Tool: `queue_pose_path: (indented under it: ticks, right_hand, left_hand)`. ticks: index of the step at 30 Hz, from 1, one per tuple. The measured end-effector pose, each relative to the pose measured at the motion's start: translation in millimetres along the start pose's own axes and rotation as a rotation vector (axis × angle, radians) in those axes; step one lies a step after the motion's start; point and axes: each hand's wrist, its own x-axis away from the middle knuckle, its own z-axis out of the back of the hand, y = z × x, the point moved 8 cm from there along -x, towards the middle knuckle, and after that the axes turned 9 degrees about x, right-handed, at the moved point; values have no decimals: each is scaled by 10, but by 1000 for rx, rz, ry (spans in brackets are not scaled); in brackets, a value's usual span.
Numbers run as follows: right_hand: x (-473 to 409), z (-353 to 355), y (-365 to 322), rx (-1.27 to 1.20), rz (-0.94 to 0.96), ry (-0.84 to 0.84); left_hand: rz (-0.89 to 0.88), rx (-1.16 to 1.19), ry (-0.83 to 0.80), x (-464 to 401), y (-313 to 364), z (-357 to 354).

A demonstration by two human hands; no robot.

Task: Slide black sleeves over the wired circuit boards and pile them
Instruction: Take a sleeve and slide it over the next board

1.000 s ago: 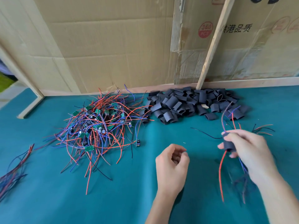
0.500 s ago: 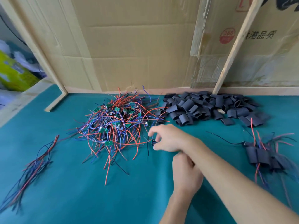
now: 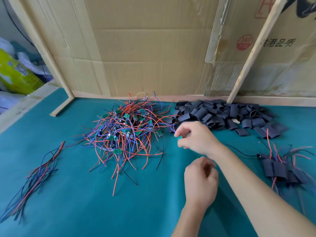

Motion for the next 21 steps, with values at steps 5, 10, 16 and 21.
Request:
queue_pose_path:
  ticks: [5, 10, 16, 21]
  right_hand:
    - [525, 617, 185, -175, -13, 219]
    - [1035, 500, 282, 310, 123, 217]
    - [946, 312, 356, 194, 55, -104]
    - [226, 569, 501, 333, -32, 138]
  left_hand:
    - [57, 206, 83, 14, -22, 52]
    - [146, 441, 127, -7, -55, 103]
    - [107, 330, 234, 4, -62, 199]
    - [168, 373, 279, 13, -74, 188]
